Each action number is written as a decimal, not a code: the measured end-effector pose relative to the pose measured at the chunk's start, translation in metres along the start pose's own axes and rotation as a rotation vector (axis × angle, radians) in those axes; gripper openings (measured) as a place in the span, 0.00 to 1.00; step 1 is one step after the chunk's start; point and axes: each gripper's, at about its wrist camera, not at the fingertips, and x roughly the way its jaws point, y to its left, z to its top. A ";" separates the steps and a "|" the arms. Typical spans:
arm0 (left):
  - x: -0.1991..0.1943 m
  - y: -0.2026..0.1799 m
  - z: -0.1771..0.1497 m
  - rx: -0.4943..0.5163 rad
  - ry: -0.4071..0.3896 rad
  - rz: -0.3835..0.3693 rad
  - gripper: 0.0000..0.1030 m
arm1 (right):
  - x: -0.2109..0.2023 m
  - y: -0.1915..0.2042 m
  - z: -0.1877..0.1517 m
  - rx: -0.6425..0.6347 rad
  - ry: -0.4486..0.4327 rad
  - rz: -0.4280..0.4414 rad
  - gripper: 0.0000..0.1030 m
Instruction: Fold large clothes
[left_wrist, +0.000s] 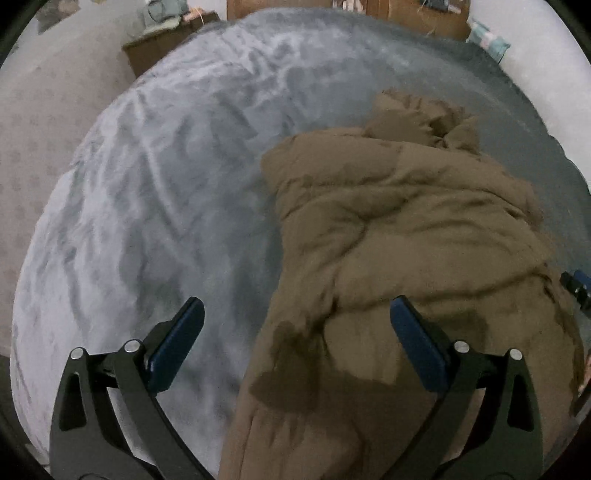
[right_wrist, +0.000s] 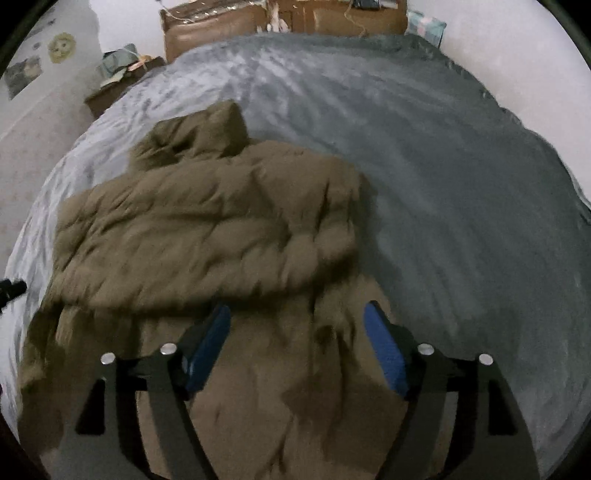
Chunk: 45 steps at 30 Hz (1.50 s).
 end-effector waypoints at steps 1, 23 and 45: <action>-0.016 -0.002 -0.016 0.001 -0.030 0.005 0.97 | -0.010 0.000 -0.011 -0.001 -0.011 -0.001 0.77; -0.073 0.023 -0.153 -0.056 -0.051 -0.038 0.97 | -0.092 0.003 -0.125 0.062 -0.106 -0.072 0.95; -0.102 0.014 -0.186 0.024 -0.178 0.058 0.97 | -0.111 -0.030 -0.175 0.136 -0.210 -0.148 0.95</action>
